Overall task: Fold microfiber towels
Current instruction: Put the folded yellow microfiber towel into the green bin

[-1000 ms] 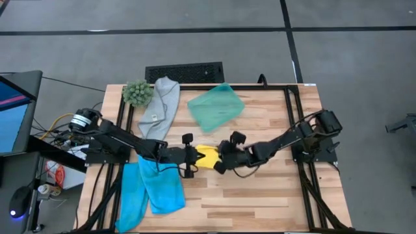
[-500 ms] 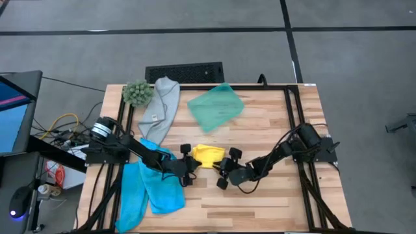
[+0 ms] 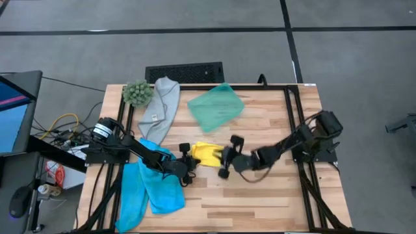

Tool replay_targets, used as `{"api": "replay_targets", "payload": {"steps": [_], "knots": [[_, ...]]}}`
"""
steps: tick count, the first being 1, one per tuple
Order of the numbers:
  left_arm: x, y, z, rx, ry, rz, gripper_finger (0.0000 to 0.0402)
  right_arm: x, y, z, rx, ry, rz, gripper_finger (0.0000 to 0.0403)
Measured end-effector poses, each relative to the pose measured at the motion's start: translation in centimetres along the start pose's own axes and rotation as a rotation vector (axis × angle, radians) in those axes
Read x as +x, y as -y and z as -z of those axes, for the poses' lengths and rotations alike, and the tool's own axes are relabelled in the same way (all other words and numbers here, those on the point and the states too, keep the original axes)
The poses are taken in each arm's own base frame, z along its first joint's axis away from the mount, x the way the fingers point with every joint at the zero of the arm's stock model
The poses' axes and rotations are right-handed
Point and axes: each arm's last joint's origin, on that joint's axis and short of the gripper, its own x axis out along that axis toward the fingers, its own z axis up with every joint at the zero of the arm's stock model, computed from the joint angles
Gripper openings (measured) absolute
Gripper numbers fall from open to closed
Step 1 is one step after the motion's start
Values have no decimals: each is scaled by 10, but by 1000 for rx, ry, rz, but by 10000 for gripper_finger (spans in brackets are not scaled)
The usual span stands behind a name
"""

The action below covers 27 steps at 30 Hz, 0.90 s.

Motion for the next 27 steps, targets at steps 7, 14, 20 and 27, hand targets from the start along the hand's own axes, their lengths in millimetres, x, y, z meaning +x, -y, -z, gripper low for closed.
{"api": "replay_targets", "payload": {"steps": [7,14,20,27], "knots": [[-1,-1,1,-11,-23,2,0,28,38,15,127,-38,-60,210],[-1,-1,2,-4,-27,2,0,53,41,59,233,47,-88,304],[-1,-1,1,-11,-26,3,0,79,44,82,296,58,-74,308],[-1,-1,2,-5,-33,3,0,89,37,85,285,-12,-112,255]]}}
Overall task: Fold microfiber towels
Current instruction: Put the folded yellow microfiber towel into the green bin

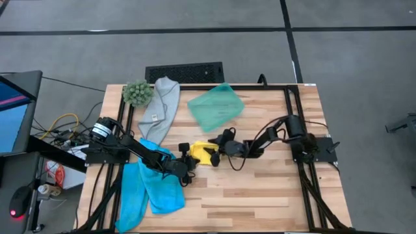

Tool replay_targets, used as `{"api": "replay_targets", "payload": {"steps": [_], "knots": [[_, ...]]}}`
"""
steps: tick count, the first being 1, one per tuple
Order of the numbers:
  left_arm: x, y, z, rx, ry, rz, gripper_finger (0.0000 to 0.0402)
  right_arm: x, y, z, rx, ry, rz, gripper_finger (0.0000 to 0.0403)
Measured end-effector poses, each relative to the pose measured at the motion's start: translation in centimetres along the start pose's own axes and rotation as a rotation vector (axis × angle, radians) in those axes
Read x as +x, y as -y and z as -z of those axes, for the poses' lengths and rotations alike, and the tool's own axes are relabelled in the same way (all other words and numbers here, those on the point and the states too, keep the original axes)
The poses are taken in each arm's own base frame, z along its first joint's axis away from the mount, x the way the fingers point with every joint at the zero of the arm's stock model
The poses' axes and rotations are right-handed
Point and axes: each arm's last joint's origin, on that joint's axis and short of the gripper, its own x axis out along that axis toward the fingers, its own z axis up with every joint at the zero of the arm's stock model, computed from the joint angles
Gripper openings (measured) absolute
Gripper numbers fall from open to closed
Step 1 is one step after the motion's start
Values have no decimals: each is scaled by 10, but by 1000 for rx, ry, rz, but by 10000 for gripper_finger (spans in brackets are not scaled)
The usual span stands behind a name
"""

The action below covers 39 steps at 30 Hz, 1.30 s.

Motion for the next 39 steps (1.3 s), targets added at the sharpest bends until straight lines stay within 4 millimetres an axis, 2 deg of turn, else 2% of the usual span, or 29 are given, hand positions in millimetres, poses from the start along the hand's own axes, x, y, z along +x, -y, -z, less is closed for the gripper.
{"api": "replay_targets", "payload": {"steps": [6,12,17,22,27,31,35,39], "knots": [[0,-1,1,5,-4,-21,0,-1,-9,-5,29,-100,18,144],[-1,-1,0,12,-2,-23,0,0,-9,-7,22,-131,-48,27],[-15,-7,-12,22,24,-26,0,-3,-10,-12,40,-142,-78,23],[-52,-24,-34,-38,59,-17,0,-16,-14,-29,84,-168,-99,22],[-97,-44,-50,-115,115,-21,0,-29,-11,-60,71,-110,-75,22],[-122,-56,-55,-168,161,-64,0,-36,-3,-83,60,-38,-50,22],[-133,-59,-55,-176,175,-83,0,-44,9,-109,54,55,4,22],[-134,-57,-53,-182,163,-84,0,-52,28,-134,59,154,98,22]]}}
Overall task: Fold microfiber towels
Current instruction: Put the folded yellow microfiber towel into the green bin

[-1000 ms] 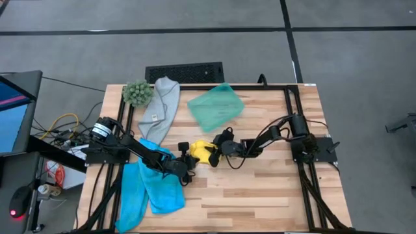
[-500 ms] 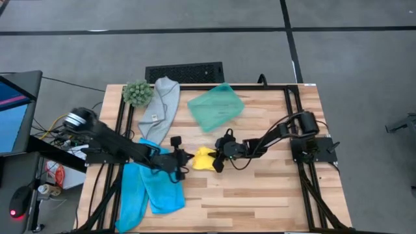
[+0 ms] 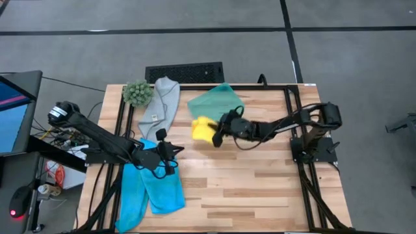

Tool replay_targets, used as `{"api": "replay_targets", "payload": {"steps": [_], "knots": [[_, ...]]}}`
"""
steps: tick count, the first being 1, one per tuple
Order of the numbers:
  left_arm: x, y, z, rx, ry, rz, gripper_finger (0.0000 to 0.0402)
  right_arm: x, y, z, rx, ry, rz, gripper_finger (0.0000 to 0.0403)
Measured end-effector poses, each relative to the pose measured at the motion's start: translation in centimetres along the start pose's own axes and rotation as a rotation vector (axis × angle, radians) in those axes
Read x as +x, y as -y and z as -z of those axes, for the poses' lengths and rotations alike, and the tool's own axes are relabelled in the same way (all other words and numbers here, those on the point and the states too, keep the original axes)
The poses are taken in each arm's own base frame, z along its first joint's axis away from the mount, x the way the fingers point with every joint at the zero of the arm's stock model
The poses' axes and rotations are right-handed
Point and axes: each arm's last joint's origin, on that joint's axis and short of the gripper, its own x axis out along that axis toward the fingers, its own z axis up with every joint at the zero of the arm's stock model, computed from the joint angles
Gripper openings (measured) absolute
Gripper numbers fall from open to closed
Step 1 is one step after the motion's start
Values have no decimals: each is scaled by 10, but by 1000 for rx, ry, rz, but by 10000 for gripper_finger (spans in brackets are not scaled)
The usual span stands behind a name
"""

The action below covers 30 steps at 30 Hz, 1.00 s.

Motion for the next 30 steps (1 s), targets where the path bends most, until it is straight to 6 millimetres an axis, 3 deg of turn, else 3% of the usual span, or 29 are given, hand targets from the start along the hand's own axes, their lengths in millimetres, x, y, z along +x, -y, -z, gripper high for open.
{"api": "replay_targets", "payload": {"steps": [3,8,17,25,30], "knots": [[1,1,3,-8,-18,-9,0,-1,20,-17,12,57,120,22],[1,1,4,-17,-24,-14,0,5,57,-28,19,84,285,22],[1,1,5,-19,-33,-17,0,24,109,-11,37,-31,435,25],[1,1,5,-24,-35,-18,0,42,127,15,39,-85,489,38],[1,1,5,-25,-35,-18,0,47,128,14,-67,-131,484,44]]}}
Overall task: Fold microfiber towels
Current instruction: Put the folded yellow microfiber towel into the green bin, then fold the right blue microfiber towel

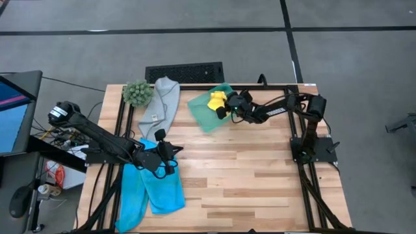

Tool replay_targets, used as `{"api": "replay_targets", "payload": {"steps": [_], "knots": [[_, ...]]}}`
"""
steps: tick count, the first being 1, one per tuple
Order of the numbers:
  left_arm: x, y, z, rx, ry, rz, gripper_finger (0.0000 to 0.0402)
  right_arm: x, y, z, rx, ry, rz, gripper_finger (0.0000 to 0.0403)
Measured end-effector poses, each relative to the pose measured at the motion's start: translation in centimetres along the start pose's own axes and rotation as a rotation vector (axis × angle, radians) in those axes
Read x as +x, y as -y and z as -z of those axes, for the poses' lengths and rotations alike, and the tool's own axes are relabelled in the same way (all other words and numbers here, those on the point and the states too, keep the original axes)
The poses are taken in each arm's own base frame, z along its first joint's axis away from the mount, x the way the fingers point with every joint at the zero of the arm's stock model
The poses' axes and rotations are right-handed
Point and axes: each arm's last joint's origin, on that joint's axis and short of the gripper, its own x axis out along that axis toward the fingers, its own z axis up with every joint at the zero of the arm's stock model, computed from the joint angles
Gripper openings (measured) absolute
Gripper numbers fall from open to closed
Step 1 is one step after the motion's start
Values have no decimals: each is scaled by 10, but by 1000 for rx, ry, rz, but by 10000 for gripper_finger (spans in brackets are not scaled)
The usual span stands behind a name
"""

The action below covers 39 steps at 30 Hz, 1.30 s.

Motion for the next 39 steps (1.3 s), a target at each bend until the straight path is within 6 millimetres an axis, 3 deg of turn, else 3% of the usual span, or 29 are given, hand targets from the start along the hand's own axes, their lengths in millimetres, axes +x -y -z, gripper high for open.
{"api": "replay_targets", "payload": {"steps": [4,8,13,17,23,29,34,39], "knots": [[0,0,0,-2,0,0,0,-3,-5,-5,-139,-47,37,68],[0,0,0,-5,1,1,0,-4,-10,-9,-251,-96,92,122],[0,0,0,-25,0,3,0,-7,-13,-18,-313,-101,189,204],[0,1,0,-38,-8,27,0,-17,-9,-36,-307,-52,254,243],[0,0,1,-39,-18,22,0,-32,-8,-54,-212,-3,156,236],[-1,1,13,-7,-156,138,0,-34,-16,-38,-237,-126,30,205],[-5,2,26,-103,-365,287,1,-77,-42,-44,-203,-169,-207,202],[-13,7,32,-118,-432,323,29,-120,-86,-39,-161,-147,-492,217]]}}
